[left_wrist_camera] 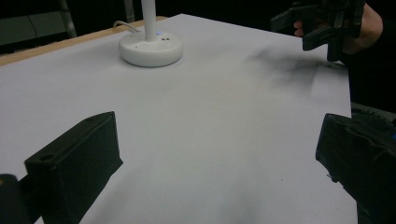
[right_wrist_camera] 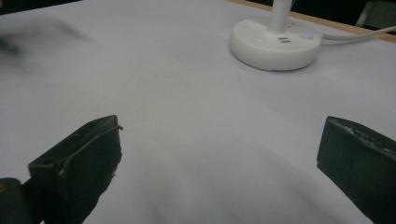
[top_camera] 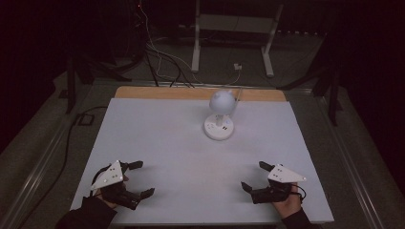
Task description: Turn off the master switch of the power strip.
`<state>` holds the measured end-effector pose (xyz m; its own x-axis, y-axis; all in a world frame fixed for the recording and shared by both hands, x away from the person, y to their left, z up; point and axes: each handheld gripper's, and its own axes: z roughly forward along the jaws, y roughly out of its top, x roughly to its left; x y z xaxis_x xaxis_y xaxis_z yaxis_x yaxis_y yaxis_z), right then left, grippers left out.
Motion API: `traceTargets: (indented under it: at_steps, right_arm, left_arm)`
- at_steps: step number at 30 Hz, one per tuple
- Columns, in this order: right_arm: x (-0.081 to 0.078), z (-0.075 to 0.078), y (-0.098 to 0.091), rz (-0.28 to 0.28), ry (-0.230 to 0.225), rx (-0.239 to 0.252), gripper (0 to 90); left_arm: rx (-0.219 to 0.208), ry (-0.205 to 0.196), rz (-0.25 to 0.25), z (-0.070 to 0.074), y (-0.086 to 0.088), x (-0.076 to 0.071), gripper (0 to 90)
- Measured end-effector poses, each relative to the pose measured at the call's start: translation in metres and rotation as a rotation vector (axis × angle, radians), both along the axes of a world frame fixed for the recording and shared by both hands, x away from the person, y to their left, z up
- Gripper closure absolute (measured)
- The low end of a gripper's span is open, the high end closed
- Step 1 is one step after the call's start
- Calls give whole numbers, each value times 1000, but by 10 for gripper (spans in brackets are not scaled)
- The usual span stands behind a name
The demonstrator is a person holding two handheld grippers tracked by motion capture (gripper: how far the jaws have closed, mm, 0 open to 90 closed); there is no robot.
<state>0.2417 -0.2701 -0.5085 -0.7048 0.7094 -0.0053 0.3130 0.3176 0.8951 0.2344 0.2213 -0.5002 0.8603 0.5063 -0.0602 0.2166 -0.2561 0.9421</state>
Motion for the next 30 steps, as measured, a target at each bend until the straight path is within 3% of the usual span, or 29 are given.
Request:
traceTargets:
  at_steps: [6,12,22,30]
  right_arm:
    - [-1,1,0,-2,-15,-5,0]
    - [0,-1,2,14,-3,-30,0]
    - [-1,1,5,-9,6,-73,0]
    - [-3,6,7,-3,33,-61,0]
  left_arm:
    - [-1,11,-1,0,0,0,4]
    - [-5,13,-2,0,0,1,3]
    - [-3,8,-5,0,0,0,4]
    - [-3,11,-3,0,-1,0,4]
